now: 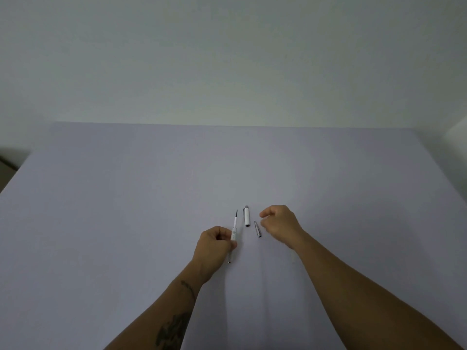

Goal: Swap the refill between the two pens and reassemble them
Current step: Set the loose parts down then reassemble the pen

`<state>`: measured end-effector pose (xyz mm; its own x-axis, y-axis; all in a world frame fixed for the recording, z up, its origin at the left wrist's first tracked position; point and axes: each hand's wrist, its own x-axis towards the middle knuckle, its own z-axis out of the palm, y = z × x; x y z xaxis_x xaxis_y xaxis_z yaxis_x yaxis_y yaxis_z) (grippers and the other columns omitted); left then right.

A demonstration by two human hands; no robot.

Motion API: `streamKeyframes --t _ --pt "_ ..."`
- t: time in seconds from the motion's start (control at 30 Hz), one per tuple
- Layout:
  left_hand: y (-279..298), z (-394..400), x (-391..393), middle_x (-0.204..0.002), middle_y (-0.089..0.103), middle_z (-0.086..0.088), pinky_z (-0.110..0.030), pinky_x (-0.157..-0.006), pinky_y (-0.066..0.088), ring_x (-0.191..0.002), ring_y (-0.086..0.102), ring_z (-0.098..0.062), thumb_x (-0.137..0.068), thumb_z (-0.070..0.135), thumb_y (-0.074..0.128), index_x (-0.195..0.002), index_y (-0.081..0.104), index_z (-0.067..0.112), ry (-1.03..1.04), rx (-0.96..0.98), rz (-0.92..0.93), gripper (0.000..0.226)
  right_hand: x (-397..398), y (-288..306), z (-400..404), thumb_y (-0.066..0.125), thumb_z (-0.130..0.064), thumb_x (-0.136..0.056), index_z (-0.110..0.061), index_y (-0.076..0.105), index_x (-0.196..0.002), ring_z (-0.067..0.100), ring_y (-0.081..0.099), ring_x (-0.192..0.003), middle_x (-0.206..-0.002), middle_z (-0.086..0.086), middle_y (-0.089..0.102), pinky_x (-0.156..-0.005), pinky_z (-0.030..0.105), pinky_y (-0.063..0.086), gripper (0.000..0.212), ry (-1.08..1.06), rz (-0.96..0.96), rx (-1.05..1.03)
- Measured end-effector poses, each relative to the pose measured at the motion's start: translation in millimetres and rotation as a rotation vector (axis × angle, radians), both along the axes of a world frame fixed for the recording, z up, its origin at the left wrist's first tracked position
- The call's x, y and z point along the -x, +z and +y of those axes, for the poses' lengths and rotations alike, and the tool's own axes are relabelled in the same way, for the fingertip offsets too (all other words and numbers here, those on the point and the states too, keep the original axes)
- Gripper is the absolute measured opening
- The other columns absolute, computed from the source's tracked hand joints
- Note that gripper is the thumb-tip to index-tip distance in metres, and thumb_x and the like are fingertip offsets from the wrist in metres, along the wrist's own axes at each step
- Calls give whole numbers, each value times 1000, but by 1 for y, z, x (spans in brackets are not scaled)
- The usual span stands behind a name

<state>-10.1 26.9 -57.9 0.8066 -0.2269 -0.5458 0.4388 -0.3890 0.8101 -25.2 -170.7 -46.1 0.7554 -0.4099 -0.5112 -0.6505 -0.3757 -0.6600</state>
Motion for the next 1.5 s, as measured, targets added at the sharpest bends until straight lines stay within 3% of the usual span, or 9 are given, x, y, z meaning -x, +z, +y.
streamKeyframes --t 0.13,0.27,0.43,0.57,0.63,0.7,0.8,1.07,1.5 --pt "-2 3 -6 -74 66 -3 -26 -65 50 -67 60 -16 -78 1 72 -80 70 11 35 17 27 10 -2 -17 6 57 -7 -79 1 67 -108 38 64 -103 -113 19 69 -85 45 57 31 106 64 241" --pt "-6 5 -8 -75 67 -4 -26 -64 49 -68 60 -16 -78 2 72 -80 70 12 43 7 36 10 -4 -27 21 61 -23 -82 -11 58 -95 29 56 -80 -91 5 58 -68 32 47 19 145 68 333" --pt "-7 8 -6 -73 64 -2 -28 -69 52 -69 58 -17 -79 5 73 -82 70 12 0 -33 13 8 -2 -31 29 58 -17 -75 -14 52 -98 25 50 -74 -82 -2 44 -65 31 43 24 189 90 400" --pt "-5 9 -4 -58 54 10 -23 -56 42 -58 50 -11 -76 3 72 -71 65 18 -46 -62 -10 18 -4 -22 24 59 -10 -71 -4 68 -86 35 65 -79 -84 16 69 -65 35 55 18 -24 -6 179" --pt "-3 9 -3 -54 52 12 -23 -53 41 -55 49 -10 -75 2 72 -67 62 21 -58 -75 -13 23 -7 -12 22 62 -6 -73 -8 71 -74 29 68 -70 -77 14 73 -58 30 51 10 -190 -84 -43" --pt "-2 8 -2 -55 51 11 -22 -52 41 -54 48 -10 -75 2 71 -65 61 23 -77 -83 -21 26 -10 1 22 65 -4 -76 -10 70 -72 18 60 -56 -70 9 70 -51 26 44 9 -298 -143 -261" --pt "1 7 0 -57 50 9 -19 -48 39 -52 47 -9 -77 2 71 -66 61 24 -110 -80 -37 27 -11 19 22 67 -3 -80 -10 72 -73 13 57 -56 -66 3 69 -48 23 43 11 -353 -199 -428" --pt "12 10 9 -52 50 12 -18 -47 41 -50 48 -8 -77 0 70 -65 60 25 -133 -71 -84 30 1 41 33 66 -3 -82 -12 72 -75 12 59 -58 -68 1 71 -49 23 42 13 -356 -240 -416" --pt "32 5 21 -65 59 4 -21 -52 48 -57 53 -12 -81 5 68 -78 70 20 -138 23 -210 15 21 46 39 66 -2 -83 -7 73 -89 14 63 -64 -83 9 75 -54 24 48 10 -207 -146 -416"
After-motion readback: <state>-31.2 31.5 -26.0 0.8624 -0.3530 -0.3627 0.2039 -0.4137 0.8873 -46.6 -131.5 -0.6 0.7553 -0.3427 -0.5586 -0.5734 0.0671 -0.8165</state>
